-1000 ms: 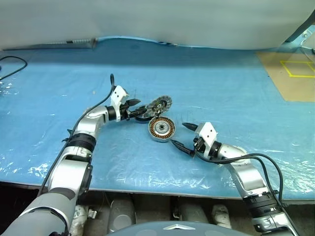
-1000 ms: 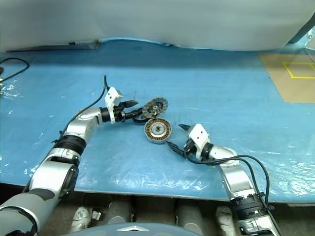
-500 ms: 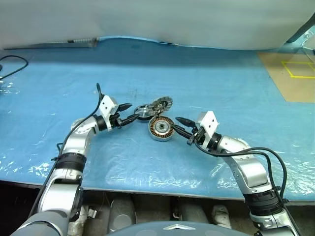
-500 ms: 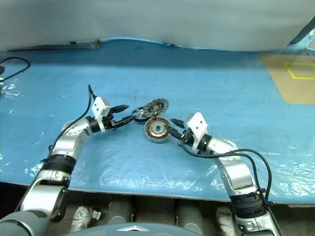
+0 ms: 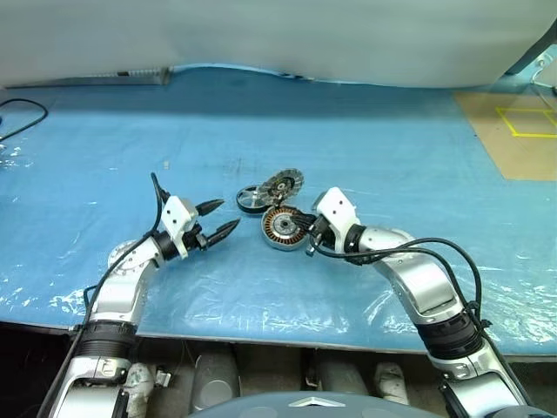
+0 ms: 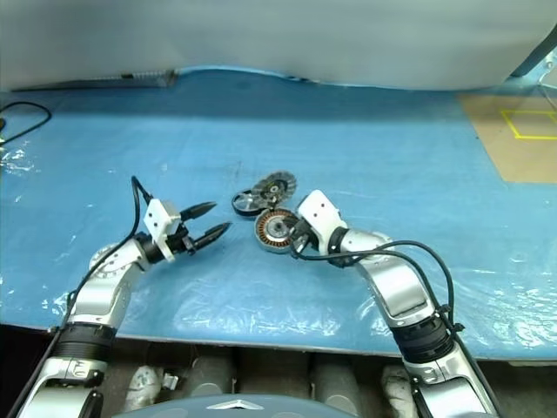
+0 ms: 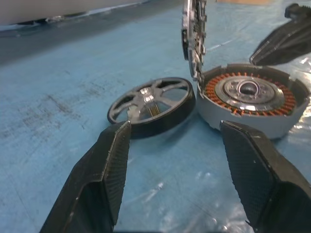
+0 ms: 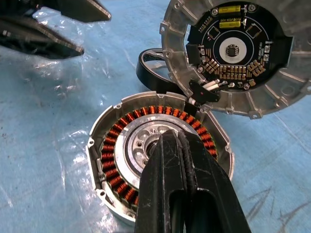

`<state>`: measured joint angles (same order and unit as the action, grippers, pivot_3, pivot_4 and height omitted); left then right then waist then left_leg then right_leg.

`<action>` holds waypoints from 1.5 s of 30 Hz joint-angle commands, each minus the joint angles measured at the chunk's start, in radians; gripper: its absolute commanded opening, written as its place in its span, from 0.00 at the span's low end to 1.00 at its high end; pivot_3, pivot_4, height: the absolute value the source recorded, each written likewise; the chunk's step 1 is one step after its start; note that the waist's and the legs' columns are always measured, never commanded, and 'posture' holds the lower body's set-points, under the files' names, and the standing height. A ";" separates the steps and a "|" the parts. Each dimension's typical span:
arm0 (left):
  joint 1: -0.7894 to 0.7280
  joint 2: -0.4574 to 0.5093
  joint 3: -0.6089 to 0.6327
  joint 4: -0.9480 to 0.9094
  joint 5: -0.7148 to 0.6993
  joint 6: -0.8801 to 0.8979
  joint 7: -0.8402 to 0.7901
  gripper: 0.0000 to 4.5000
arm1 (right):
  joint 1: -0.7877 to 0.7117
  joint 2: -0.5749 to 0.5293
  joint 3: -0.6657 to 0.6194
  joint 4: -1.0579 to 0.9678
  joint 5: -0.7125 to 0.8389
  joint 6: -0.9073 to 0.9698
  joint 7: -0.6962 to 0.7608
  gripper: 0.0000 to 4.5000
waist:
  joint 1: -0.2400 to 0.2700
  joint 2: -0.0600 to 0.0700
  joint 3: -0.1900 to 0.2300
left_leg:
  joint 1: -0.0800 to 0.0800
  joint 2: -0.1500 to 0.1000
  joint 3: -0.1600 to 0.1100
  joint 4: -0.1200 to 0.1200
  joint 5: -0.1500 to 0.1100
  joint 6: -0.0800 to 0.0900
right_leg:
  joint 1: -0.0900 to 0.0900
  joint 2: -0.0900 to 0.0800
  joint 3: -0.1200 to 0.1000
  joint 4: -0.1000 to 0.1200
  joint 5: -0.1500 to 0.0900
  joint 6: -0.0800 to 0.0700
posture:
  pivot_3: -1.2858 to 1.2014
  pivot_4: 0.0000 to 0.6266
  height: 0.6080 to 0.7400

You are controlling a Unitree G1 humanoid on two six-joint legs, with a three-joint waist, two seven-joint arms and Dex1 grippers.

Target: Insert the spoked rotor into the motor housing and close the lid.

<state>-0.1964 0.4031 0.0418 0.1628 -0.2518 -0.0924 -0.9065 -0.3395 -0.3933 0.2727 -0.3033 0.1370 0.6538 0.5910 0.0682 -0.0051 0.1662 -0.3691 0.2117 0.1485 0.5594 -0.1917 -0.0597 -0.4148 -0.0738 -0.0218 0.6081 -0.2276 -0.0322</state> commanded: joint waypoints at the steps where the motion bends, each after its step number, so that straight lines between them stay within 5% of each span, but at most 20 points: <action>1: 0.023 -0.008 -0.010 -0.041 0.006 -0.059 0.016 0.69 | -0.038 0.014 0.020 -0.052 -0.004 0.030 -0.009 0.00 | 0.000 0.000 0.000 | 0.000 0.000 0.000 0.000 0.000 0.000 | 0.000 0.000 0.000 0.000 0.000 0.000 | 0.52 0.24 1.00; 25: 0.026 -0.012 -0.080 -0.007 0.011 -0.083 -0.004 0.69 | -0.068 -0.010 0.035 0.058 -0.065 0.061 -0.036 0.00 | 0.001 0.000 0.000 | 0.002 0.000 0.000 0.003 0.000 0.000 | 0.001 0.000 0.001 0.003 0.000 0.001 | 0.52 0.24 1.00; 31: -0.029 0.011 -0.024 -0.018 -0.053 0.042 0.014 0.69 | -0.036 0.005 -0.013 -0.020 0.019 0.018 0.023 0.00 | 0.002 0.000 0.000 | 0.002 0.000 0.000 0.003 0.000 0.000 | 0.001 0.000 0.001 0.004 0.000 0.000 | 0.52 0.24 1.00; 37: -0.204 0.076 0.029 0.150 -0.085 0.144 -0.016 0.69 | 0.025 -0.043 -0.058 -0.038 0.070 -0.092 0.108 0.00 | 0.002 0.000 0.000 | 0.002 0.000 0.000 0.005 0.000 0.000 | 0.001 0.000 0.002 0.007 0.000 0.000 | 0.52 0.24 1.00; 45: -0.512 0.052 -0.003 0.579 -0.044 0.063 -0.188 0.69 | 0.084 -0.051 -0.095 0.047 0.057 -0.192 0.102 0.00 | 0.005 0.000 0.000 | 0.002 -0.002 0.000 0.006 0.000 0.000 | 0.000 -0.001 0.003 0.008 0.000 0.000 | 0.52 0.24 1.00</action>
<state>-0.6649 0.4581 0.0414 0.6969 -0.3056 0.0026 -1.0577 -0.2559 -0.4439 0.1980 -0.2440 0.1919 0.4896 0.6984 0.0733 -0.0052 0.1661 -0.3678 0.2096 0.1483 0.5656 -0.1914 -0.0597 -0.4147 -0.0746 -0.0189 0.6164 -0.2273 -0.0319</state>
